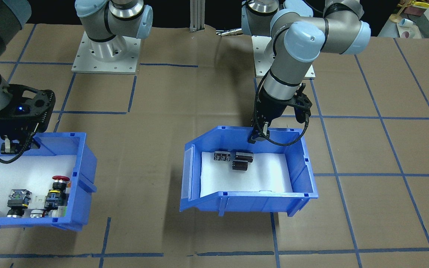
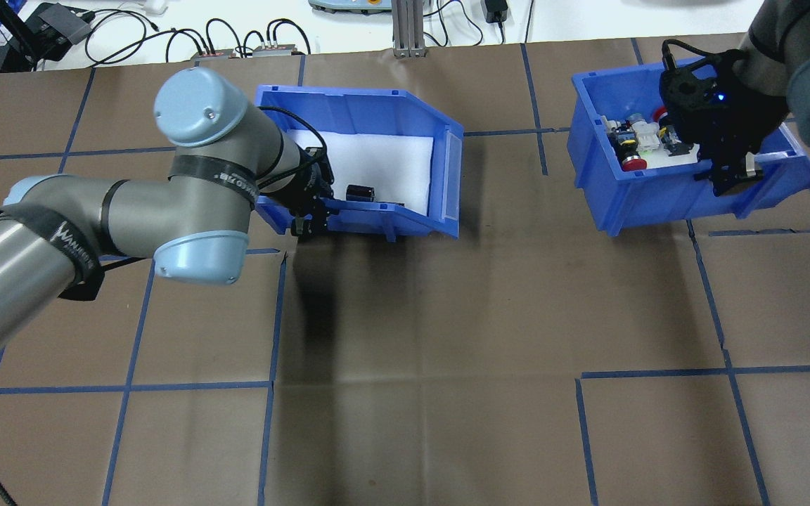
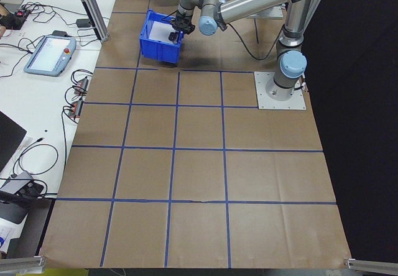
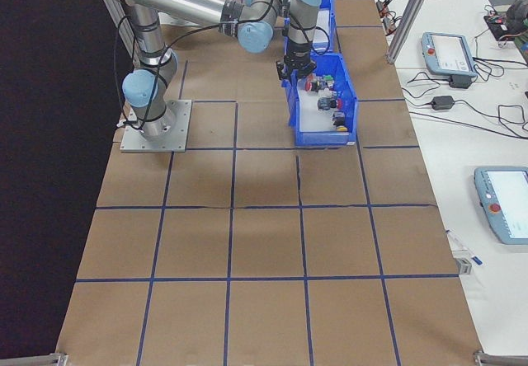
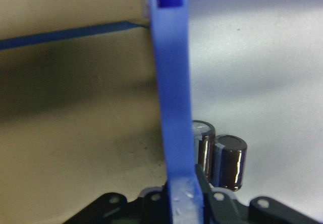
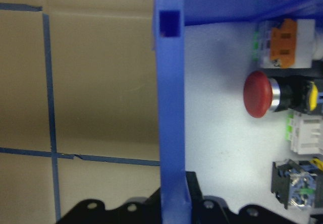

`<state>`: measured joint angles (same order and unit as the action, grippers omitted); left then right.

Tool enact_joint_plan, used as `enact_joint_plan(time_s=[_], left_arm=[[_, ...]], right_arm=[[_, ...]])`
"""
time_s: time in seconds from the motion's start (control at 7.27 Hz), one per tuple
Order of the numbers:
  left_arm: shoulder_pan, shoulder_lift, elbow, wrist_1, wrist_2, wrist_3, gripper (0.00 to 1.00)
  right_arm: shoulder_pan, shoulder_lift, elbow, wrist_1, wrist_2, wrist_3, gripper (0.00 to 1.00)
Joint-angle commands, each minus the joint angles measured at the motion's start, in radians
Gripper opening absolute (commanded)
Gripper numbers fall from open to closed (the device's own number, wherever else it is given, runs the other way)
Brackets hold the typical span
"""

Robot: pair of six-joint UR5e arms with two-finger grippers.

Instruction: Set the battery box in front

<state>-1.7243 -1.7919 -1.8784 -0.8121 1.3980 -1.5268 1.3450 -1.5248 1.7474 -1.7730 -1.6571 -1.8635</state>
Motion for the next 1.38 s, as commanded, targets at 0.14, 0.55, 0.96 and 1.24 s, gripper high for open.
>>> enact_joint_plan(time_s=[0.14, 0.55, 0.96, 1.24], left_arm=[[-0.107, -0.174, 0.165, 0.005, 0.006, -0.102, 0.00], [-0.110, -0.217, 0.209, 0.004, 0.006, -0.188, 0.00], [-0.116, -0.231, 0.208, 0.002, 0.006, -0.318, 0.00], [-0.116, -0.233, 0.211, 0.001, 0.006, -0.325, 0.07]], right_arm=[[-0.003, -0.153, 0.186, -0.009, -0.004, -0.045, 0.05], [-0.003, -0.276, 0.318, -0.011, -0.006, -0.046, 0.05], [0.002, -0.366, 0.427, -0.017, 0.002, -0.016, 0.05], [0.016, -0.382, 0.445, -0.010, 0.007, 0.046, 0.05]])
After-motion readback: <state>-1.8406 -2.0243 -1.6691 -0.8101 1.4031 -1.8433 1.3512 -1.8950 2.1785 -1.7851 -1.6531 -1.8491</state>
